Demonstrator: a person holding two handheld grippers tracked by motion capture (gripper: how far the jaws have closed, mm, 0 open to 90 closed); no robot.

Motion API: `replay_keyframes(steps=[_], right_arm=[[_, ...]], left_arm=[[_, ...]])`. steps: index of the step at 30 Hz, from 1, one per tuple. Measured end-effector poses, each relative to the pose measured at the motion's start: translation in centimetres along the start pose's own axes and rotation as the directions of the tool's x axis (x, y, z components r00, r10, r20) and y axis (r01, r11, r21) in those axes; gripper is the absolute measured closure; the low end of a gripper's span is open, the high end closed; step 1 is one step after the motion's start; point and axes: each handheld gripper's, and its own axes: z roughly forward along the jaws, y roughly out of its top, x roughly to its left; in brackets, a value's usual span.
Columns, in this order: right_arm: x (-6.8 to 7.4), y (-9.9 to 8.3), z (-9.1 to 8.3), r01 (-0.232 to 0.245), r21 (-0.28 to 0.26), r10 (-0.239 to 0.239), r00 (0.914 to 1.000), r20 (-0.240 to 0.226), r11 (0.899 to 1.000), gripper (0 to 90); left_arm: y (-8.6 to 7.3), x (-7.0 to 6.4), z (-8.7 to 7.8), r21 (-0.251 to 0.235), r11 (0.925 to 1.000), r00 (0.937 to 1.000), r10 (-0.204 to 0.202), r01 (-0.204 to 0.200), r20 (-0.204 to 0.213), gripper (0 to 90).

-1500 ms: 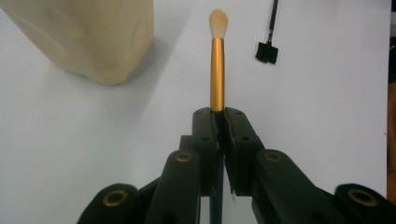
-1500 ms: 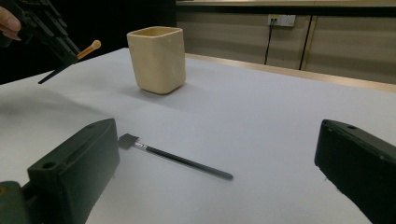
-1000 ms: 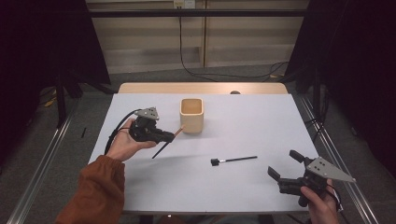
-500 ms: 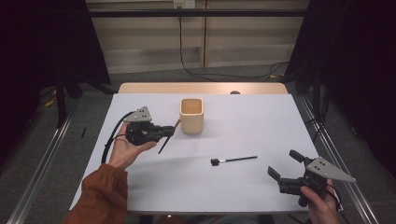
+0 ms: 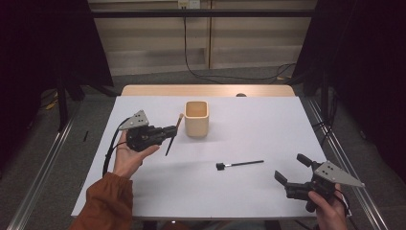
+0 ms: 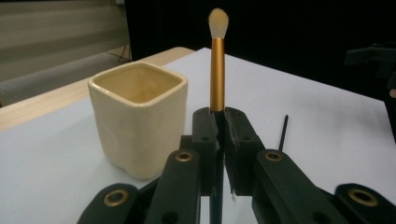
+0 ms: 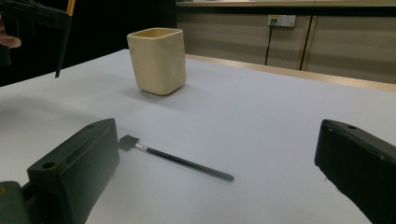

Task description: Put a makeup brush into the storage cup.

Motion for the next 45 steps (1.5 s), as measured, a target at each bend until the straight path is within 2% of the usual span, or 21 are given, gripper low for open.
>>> replay_keyframes(steps=[6,12,16,21,24,29,39,45], right_arm=[[0.0,0.0,0.0,-0.010,-0.006,0.010,1.0000,0.001,1.000,0.0],[0.0,0.1,0.0,-0.011,-0.006,0.011,0.9999,0.002,1.000,0.0],[0.0,0.1,0.0,-0.011,-0.005,0.011,0.9999,0.008,1.000,0.0],[0.1,0.1,0.1,-0.008,-0.003,0.008,0.9999,0.006,1.000,0.0],[0.0,0.1,0.1,-0.008,-0.004,0.008,0.9999,0.008,1.000,0.0],[0.1,0.1,0.1,-0.004,-0.001,0.004,1.0000,0.006,1.000,0.0],[0.1,0.0,0.0,-0.008,-0.002,0.008,1.0000,0.000,1.000,0.0],[-0.1,0.1,-0.1,-0.005,-0.012,0.005,1.0000,-0.003,1.000,0.0]], left_arm=[[0.2,-0.2,0.0,-0.045,0.9990,0.9998,0.004,-0.005,-0.017,84.0],[0.7,-0.3,0.0,-0.101,0.9948,0.9997,-0.010,0.008,-0.024,84.0],[0.8,-0.3,-0.1,-0.104,0.9945,0.9996,-0.015,0.012,-0.026,84.0],[1.0,-0.4,-0.2,-0.134,0.9903,0.9991,-0.038,0.035,-0.020,84.0],[1.4,-0.5,-0.1,-0.132,0.9909,0.9992,-0.033,0.029,-0.022,84.0],[2.7,-0.9,0.9,-0.115,0.9933,1.0000,-0.009,0.009,0.003,84.0],[4.4,-1.0,2.0,-0.137,0.9904,0.9997,-0.017,0.020,0.018,84.0],[5.7,-0.9,2.1,-0.147,0.9889,0.9997,-0.018,0.021,0.017,84.0]])
